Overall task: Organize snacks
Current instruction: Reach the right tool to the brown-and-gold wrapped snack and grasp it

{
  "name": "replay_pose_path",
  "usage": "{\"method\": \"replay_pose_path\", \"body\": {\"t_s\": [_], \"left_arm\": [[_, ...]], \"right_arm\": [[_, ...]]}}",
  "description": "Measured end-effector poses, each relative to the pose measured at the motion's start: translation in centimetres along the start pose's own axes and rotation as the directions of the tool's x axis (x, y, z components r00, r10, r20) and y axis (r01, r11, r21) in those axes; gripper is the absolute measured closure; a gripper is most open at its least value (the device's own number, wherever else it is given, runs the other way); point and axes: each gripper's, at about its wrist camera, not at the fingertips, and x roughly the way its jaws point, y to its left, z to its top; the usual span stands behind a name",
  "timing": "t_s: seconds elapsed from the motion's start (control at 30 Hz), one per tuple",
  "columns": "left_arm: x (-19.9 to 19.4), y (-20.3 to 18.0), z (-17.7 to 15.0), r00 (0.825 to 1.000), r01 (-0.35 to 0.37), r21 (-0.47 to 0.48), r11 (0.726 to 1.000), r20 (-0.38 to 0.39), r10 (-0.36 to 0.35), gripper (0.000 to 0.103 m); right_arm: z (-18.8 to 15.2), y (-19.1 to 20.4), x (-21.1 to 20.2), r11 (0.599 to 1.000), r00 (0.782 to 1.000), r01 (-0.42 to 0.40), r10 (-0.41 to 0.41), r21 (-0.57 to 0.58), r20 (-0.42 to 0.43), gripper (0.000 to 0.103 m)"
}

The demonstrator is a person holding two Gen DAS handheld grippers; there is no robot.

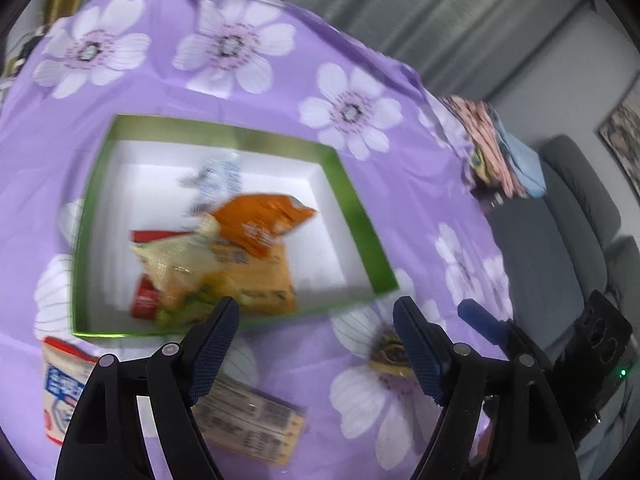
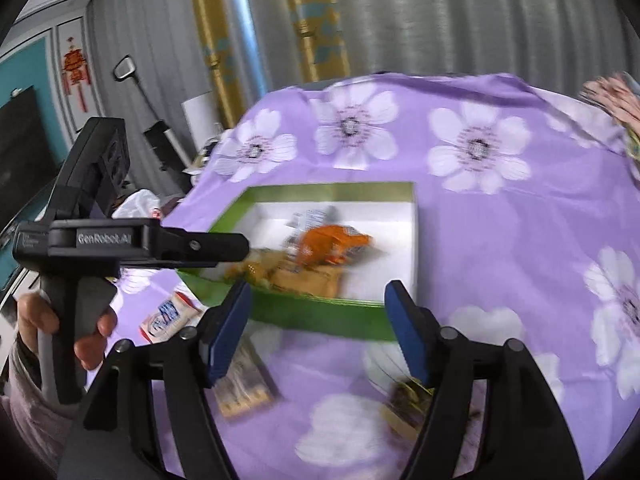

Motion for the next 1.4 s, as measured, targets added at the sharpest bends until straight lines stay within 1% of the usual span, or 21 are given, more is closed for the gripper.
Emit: {"method": "replay_pose_path", "body": {"t_s": [0.1,0.23,0.3,0.43,0.63,0.8,0.87,1.0,1.07,1.17,1.2,1.23,1.27,1.3,1.33,1.37,1.4], "left_arm": [[1.3,-1.7,-0.6,0.999,0.03,0.031,0.999,-0.043,-0.029,0.024],[2.8,-4.3,-1.4,0.995,0.053,0.086,0.995,-0.093,-0.045,0.024],[3.5,-5.0,-1.7,0.992,0.069,0.096,0.993,-0.116,-0.058,0.024],[5.5,-6.8,-2.6,0.982,0.086,0.13,0.988,-0.179,-0.062,0.024],[8.4,-7.6,-3.8,0.962,0.1,0.116,0.988,-0.267,-0.066,0.024],[10.2,-7.9,-4.3,0.947,0.124,0.093,0.988,-0.307,-0.09,0.024],[10.6,-8.1,-4.4,0.944,0.125,0.098,0.987,-0.317,-0.088,0.024],[11.2,-8.5,-4.5,0.937,0.147,0.096,0.984,-0.333,-0.108,0.024],[11.4,-8.4,-4.5,0.935,0.145,0.096,0.985,-0.339,-0.105,0.024],[11.8,-8.1,-4.6,0.934,0.123,0.094,0.988,-0.346,-0.084,0.024],[11.8,-8.0,-4.7,0.934,0.121,0.098,0.988,-0.349,-0.08,0.027],[11.8,-8.0,-4.7,0.933,0.124,0.096,0.988,-0.35,-0.083,0.034],[11.8,-7.9,-4.7,0.931,0.137,0.088,0.987,-0.352,-0.097,0.036],[11.9,-7.9,-4.7,0.93,0.136,0.092,0.986,-0.354,-0.096,0.038],[11.9,-8.0,-4.7,0.934,0.118,0.11,0.987,-0.35,-0.073,0.039],[11.9,-7.9,-4.7,0.936,0.106,0.118,0.987,-0.347,-0.059,0.04],[12.0,-7.9,-4.7,0.936,0.107,0.115,0.988,-0.348,-0.061,0.041]], "right_arm": [[-1.0,-2.1,-1.3,0.998,0.999,0.054,-0.054,0.039,-0.008,0.033],[-2.2,-4.3,-2.4,0.992,0.997,0.074,-0.072,0.098,-0.024,0.031],[-3.0,-4.7,-2.5,0.991,0.996,0.085,-0.081,0.105,-0.041,0.031],[-4.6,-5.4,-2.2,0.99,0.995,0.075,-0.066,0.117,-0.078,0.03],[-7.1,-6.3,-0.4,0.984,0.99,0.06,-0.038,0.166,-0.134,0.03],[-8.1,-6.8,0.9,0.977,0.991,0.037,-0.009,0.21,-0.134,0.03],[-8.2,-6.9,1.2,0.977,0.991,0.033,-0.005,0.212,-0.131,0.03],[-8.0,-6.9,1.9,0.98,0.992,0.027,-0.001,0.199,-0.126,0.028],[-7.7,-7.1,2.4,0.98,0.992,0.017,0.009,0.196,-0.128,0.027],[-7.4,-7.3,3.2,0.981,0.991,0.008,0.019,0.194,-0.135,0.027],[-7.4,-7.2,3.4,0.982,0.99,0.002,0.025,0.191,-0.138,0.027],[-7.3,-7.1,3.7,0.983,0.989,-0.003,0.03,0.183,-0.146,0.027],[-7.3,-7.0,3.9,0.984,0.987,-0.009,0.037,0.175,-0.157,0.028],[-7.3,-6.8,4.2,0.986,0.985,-0.011,0.039,0.164,-0.168,0.03],[-7.2,-6.5,4.4,0.989,0.984,-0.014,0.04,0.148,-0.176,0.041],[-7.2,-6.5,4.6,0.99,0.983,-0.018,0.043,0.141,-0.18,0.047],[-7.2,-6.5,4.7,0.99,0.983,-0.022,0.047,0.141,-0.18,0.048]]}}
